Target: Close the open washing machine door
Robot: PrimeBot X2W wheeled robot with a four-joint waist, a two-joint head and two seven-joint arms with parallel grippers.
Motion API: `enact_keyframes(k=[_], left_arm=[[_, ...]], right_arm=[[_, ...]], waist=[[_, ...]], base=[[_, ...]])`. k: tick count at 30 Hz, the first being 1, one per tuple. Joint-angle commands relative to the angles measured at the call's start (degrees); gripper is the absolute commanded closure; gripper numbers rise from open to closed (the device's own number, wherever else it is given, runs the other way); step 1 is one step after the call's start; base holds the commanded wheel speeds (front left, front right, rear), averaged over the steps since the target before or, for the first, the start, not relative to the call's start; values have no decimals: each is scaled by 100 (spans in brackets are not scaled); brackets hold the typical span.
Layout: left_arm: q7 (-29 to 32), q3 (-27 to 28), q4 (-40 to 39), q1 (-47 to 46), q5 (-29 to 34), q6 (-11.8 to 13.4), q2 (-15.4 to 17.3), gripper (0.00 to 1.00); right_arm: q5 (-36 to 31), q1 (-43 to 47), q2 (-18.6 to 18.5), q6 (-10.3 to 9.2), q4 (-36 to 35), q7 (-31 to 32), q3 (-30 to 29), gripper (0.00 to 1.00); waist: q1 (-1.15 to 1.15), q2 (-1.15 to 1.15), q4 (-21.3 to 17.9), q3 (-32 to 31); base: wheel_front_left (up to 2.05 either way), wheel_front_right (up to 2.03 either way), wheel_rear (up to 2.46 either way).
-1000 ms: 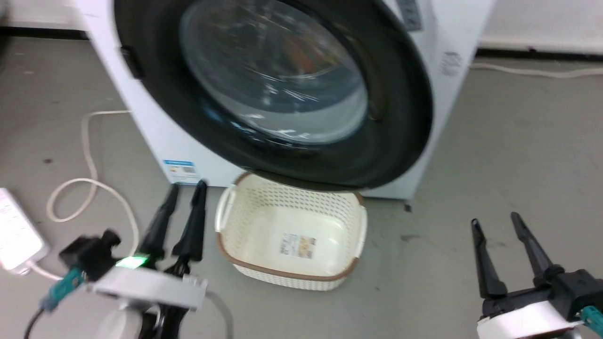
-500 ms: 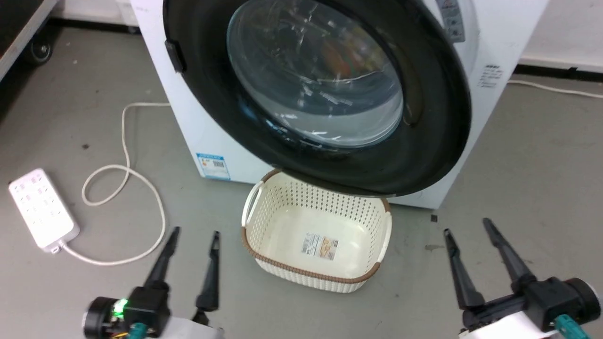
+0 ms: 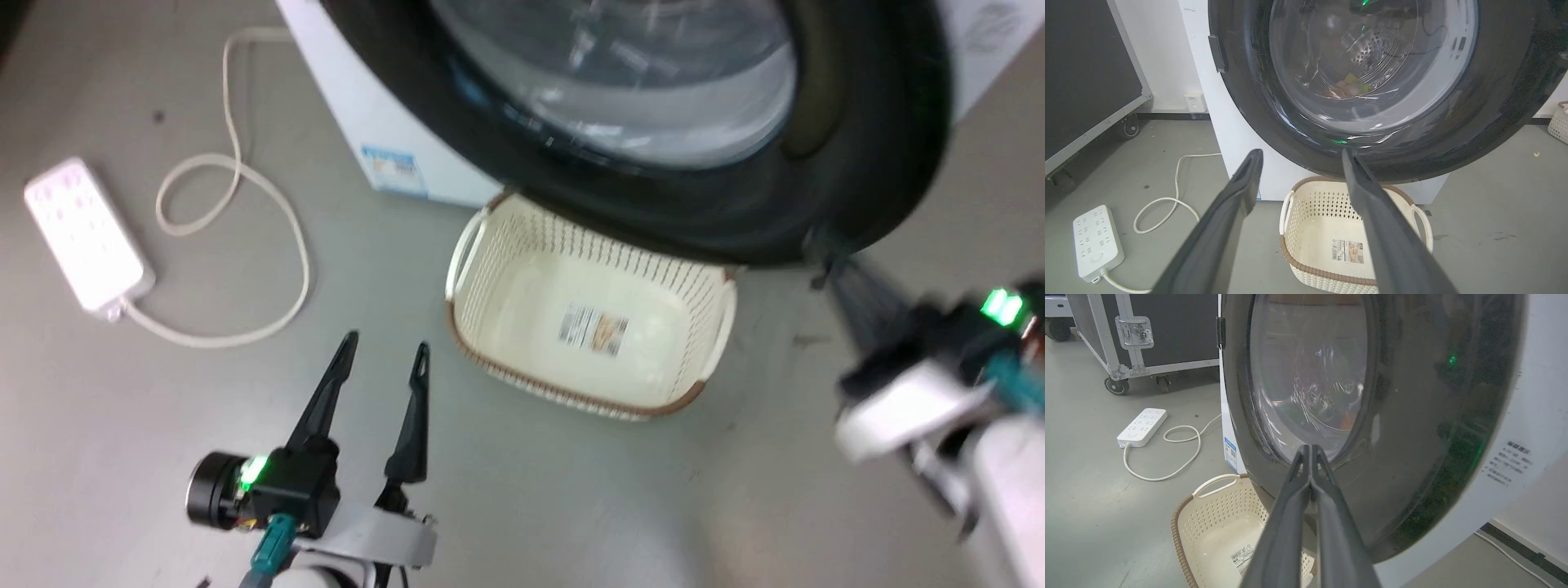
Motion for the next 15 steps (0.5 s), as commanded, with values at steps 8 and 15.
enact_keyframes(k=[8,15], left_arm=[[-30,-165,-146,-434,-64,53,-94,0],[-30,-317,-233,-685,-116,128,-114,0]], right_arm=[[710,-1603,-769,-4,823,527,-82,100],[912,-2612,-1029,-4,1549,745,-368,100]], waist=[[-1,0,416,805],[-1,0,566,1069]], base=[[0,0,0],[0,0,0]])
